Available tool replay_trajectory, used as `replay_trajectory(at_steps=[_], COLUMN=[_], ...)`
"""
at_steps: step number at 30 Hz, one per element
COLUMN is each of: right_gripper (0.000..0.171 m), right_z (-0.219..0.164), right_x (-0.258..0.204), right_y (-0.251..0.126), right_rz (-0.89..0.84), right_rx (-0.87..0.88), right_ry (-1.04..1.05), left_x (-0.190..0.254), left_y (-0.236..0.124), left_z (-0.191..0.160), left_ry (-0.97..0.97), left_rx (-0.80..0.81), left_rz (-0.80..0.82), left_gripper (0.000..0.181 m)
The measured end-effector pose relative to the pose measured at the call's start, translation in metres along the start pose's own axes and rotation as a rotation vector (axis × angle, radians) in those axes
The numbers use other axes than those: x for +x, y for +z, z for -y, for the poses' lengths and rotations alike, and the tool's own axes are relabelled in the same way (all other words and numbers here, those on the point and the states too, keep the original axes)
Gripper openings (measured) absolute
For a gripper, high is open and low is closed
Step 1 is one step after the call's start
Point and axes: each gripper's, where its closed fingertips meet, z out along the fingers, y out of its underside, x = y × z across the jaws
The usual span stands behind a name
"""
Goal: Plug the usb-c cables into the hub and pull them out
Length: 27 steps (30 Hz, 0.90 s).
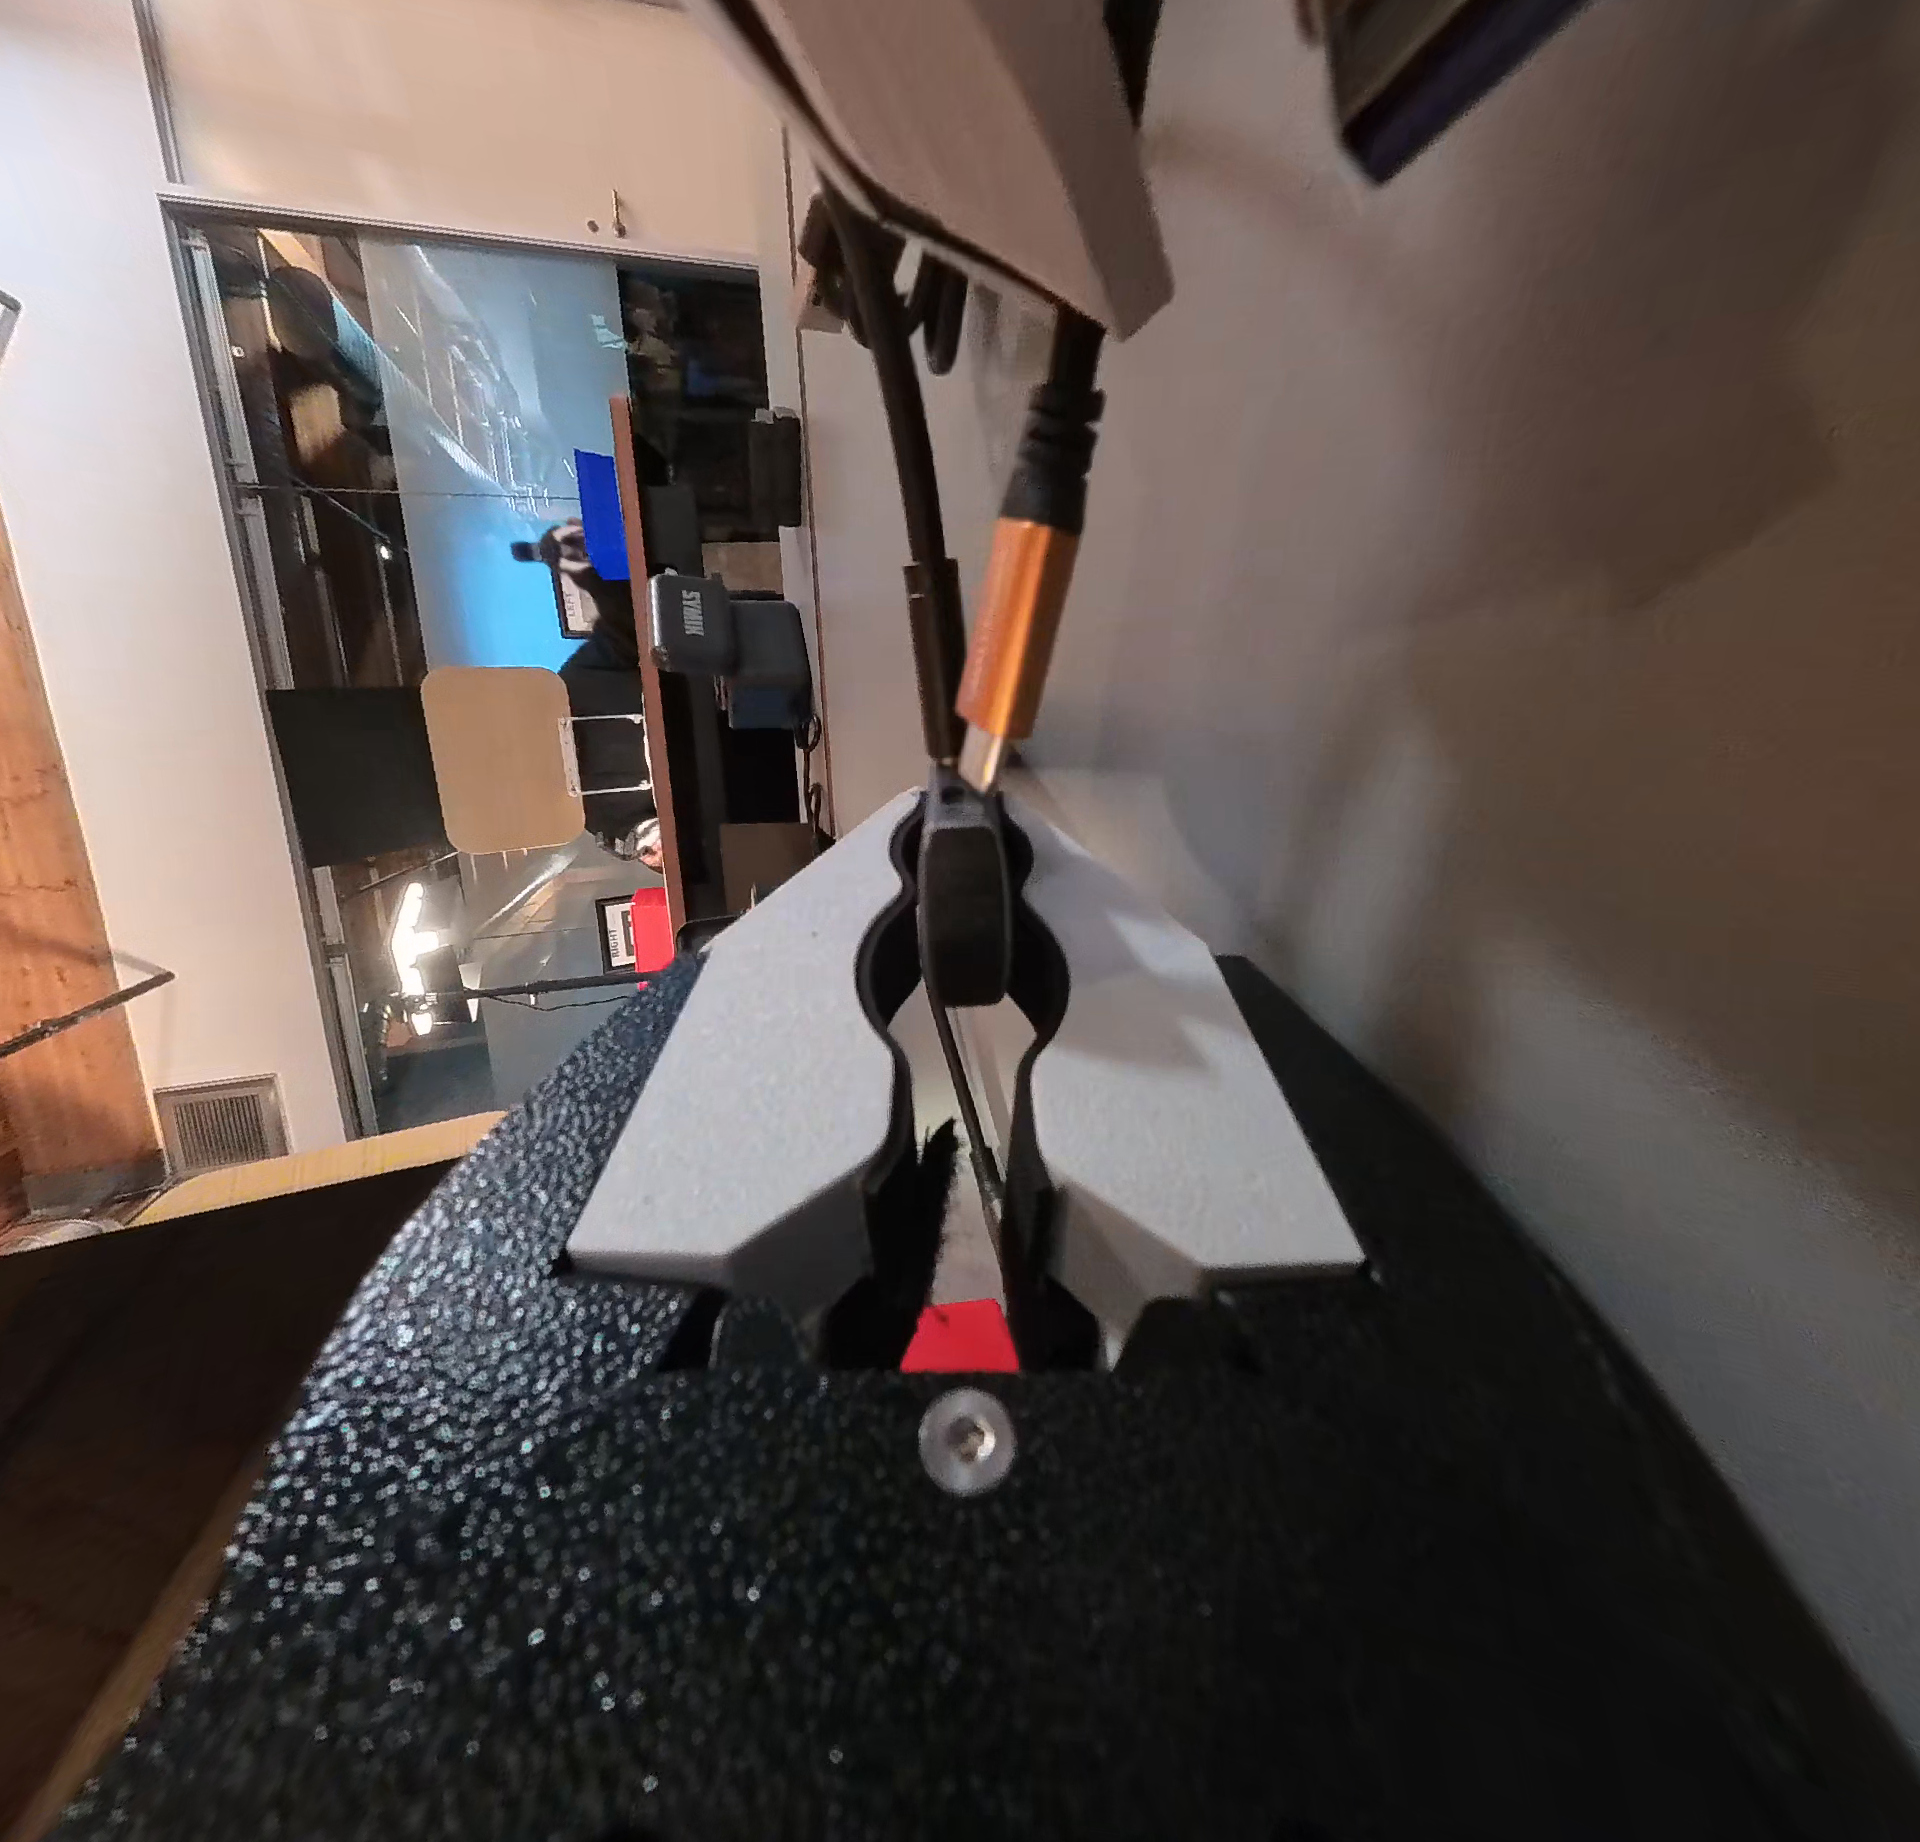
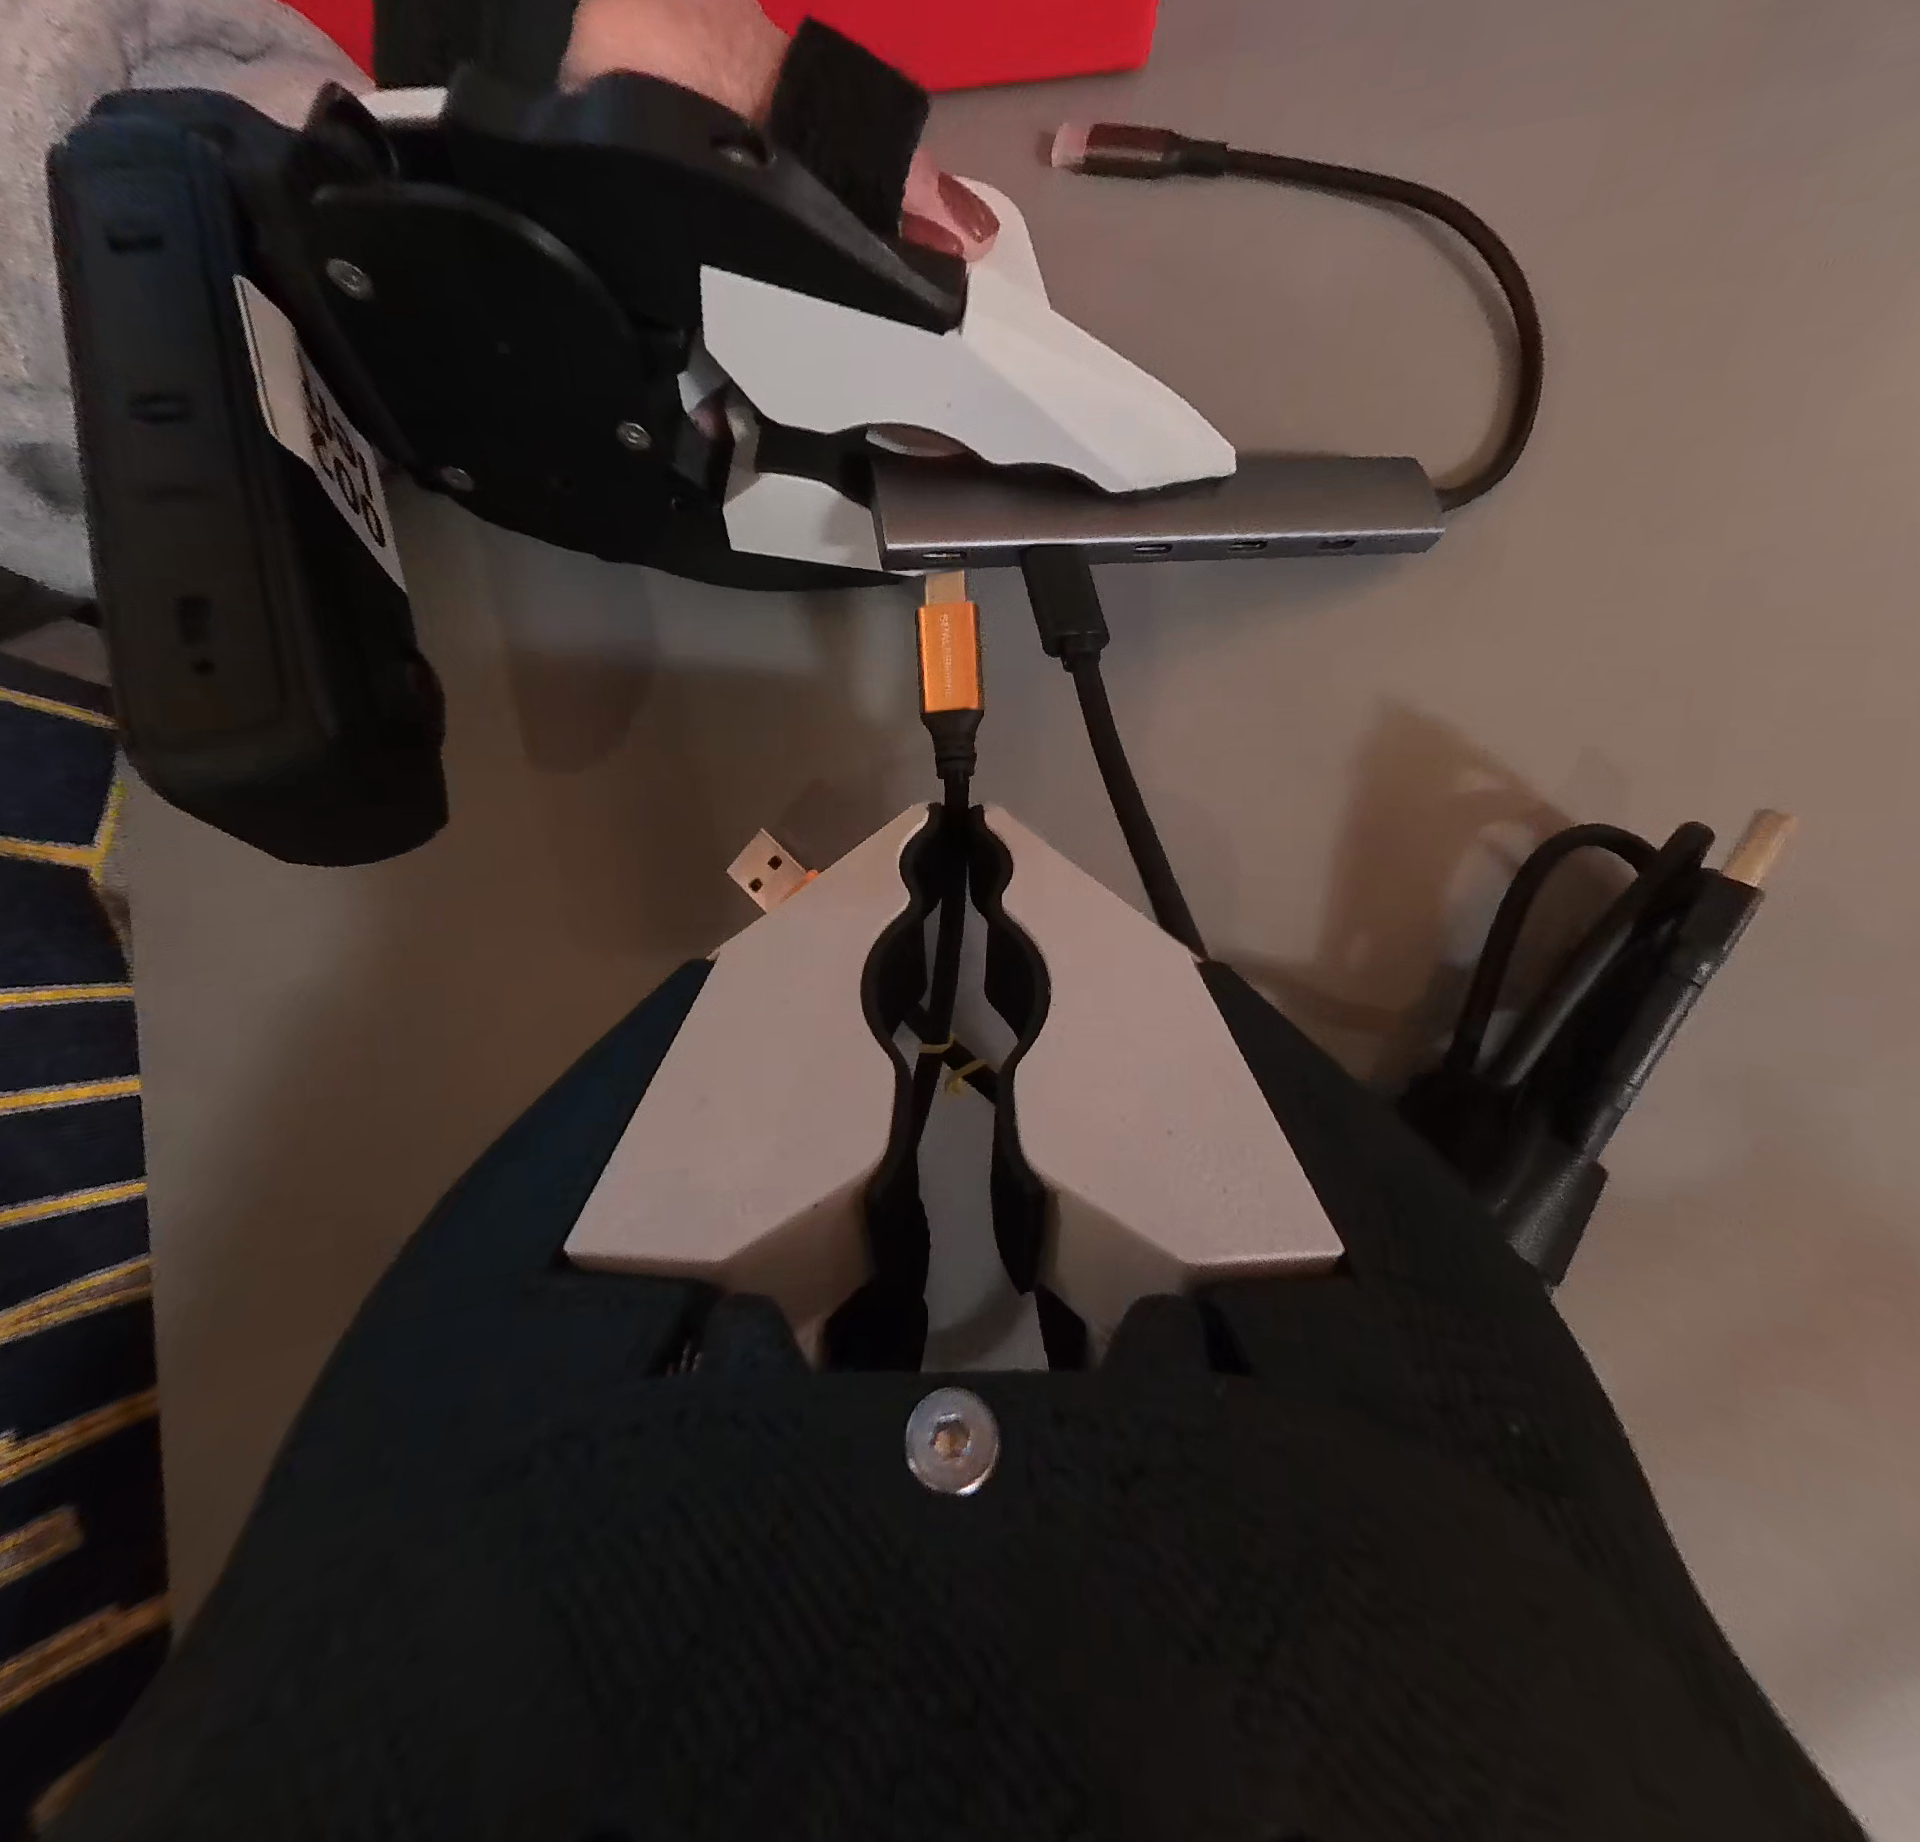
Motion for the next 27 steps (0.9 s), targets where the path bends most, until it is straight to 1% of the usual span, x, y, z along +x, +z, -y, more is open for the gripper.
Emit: replay_trajectory(at_steps=[4, 7, 11, 16, 18, 20, 25, 27], right_gripper=[0.002, 0.002, 0.002, 0.002, 0.002, 0.002, 0.002, 0.001], right_z=[-0.005, -0.004, -0.003, -0.005, -0.006, -0.008, -0.013, -0.004], right_x=[0.001, 0.000, 0.002, 0.005, 0.006, 0.006, 0.008, 0.005], right_y=[0.004, 0.005, 0.003, 0.003, 0.003, 0.003, 0.001, -0.003], right_rz=[-0.001, 0.019, 0.037, 0.039, 0.034, 0.035, 0.005, 0.013], right_rx=[-0.025, -0.012, 0.009, 0.005, -0.001, -0.010, -0.047, -0.001], right_ry=[0.001, 0.014, 0.045, 0.063, 0.059, 0.060, 0.021, 0.013], left_x=[0.002, 0.006, 0.004, 0.010, 0.013, 0.012, 0.009, 0.006], left_y=[0.000, -0.003, -0.013, -0.030, -0.032, -0.033, -0.036, -0.035], left_z=[0.000, 0.000, -0.003, 0.011, 0.014, 0.013, 0.005, 0.001], left_ry=[-0.049, -0.112, -0.121, -0.081, -0.041, -0.020, -0.135, -0.201], left_rx=[0.001, 0.006, -0.005, 0.062, 0.056, 0.040, 0.028, 0.039], left_rz=[-0.031, -0.081, -0.068, -0.066, -0.061, -0.050, -0.076, -0.086], left_gripper=[0.009, 0.018, 0.026, 0.023, 0.019, 0.019, 0.014, 0.014])
